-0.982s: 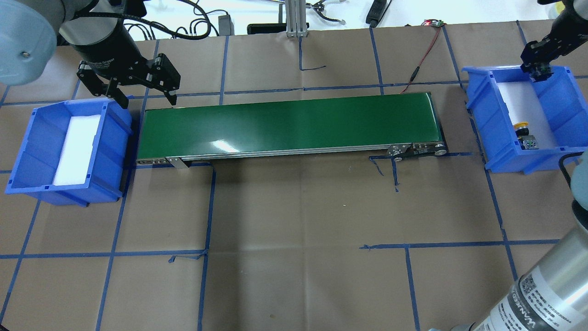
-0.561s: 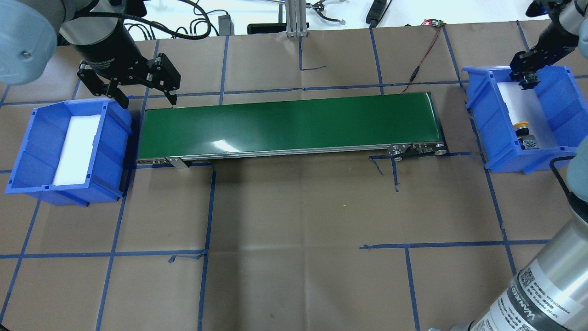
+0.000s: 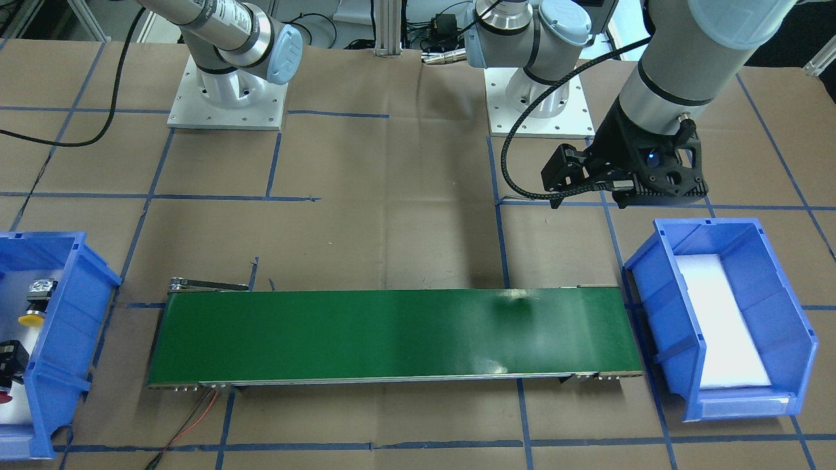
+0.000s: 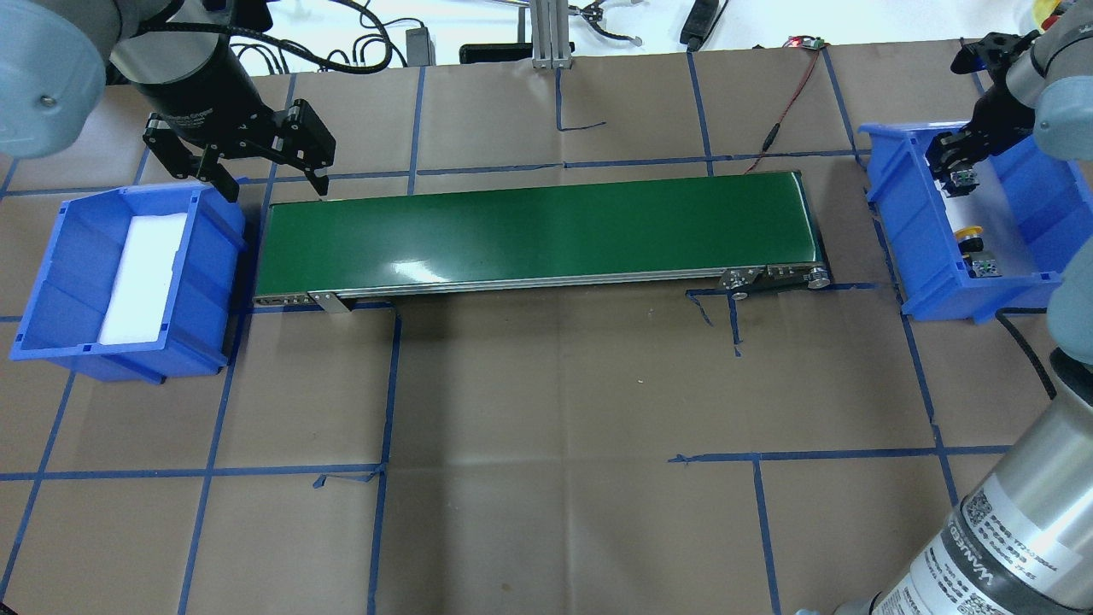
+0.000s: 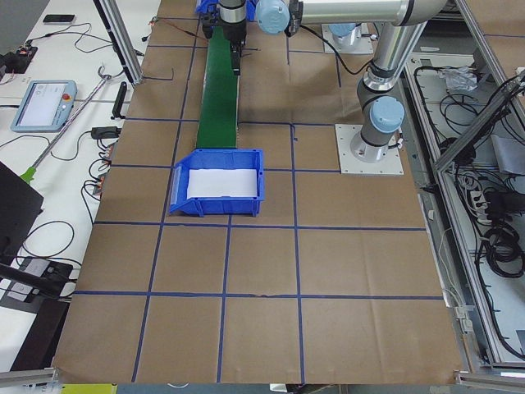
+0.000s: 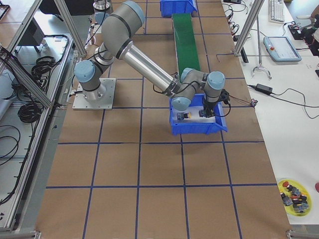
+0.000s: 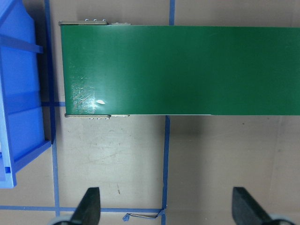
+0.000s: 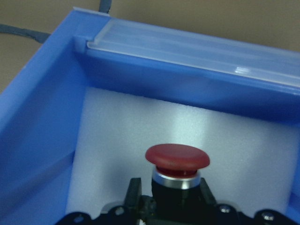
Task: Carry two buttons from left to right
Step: 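Lower the red button into the bin and open the right gripper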
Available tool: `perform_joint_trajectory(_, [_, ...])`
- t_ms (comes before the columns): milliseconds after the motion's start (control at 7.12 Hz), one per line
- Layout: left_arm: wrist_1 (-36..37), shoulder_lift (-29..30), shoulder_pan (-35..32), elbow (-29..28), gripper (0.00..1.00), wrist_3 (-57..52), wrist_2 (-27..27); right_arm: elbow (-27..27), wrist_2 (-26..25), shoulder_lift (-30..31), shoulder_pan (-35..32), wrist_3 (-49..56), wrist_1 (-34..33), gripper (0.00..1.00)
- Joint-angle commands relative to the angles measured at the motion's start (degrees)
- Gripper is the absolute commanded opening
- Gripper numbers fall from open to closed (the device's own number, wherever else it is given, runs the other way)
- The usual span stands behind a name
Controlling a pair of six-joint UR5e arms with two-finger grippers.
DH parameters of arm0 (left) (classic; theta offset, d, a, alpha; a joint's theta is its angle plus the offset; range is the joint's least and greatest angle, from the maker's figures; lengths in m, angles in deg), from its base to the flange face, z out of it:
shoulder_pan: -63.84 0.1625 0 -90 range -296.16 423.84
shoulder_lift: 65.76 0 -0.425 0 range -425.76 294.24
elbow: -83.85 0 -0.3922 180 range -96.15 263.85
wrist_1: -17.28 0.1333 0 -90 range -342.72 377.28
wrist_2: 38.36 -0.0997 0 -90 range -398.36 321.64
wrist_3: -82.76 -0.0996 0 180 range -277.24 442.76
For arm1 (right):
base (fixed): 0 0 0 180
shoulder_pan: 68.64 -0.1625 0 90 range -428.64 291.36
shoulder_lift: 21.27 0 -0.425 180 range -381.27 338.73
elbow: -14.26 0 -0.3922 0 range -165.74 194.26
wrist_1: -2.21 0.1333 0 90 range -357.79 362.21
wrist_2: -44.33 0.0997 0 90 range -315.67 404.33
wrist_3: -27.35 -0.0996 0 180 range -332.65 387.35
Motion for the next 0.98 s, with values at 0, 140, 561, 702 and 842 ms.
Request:
perform_joint_trajectory(0, [0.0,-0.1,0.0,0.0,1.00,0.0,0.0,1.7,-0.3,0.4,0.5,-0.2,0.0,0.14])
perform_joint_trajectory(140, [0.0,0.0,-0.1,0.0,1.00,0.0,0.0,1.5,-0.2,0.5,0.5,-0.3,0.0,0.33])
perform_joint_trajectory(561, [0.0,0.0,-0.2,0.0,1.00,0.0,0.0,1.1,1.1,0.6,0.5,-0.6,-0.3,0.89])
perform_joint_trajectory(702, [0.0,0.0,-0.2,0.0,1.00,0.0,0.0,1.0,1.0,0.8,0.5,-0.7,-0.3,0.90])
perform_joint_trajectory(842, [0.0,0.0,-0.2,0.0,1.00,0.0,0.0,0.9,1.0,1.8,0.5,-0.7,-0.2,0.95])
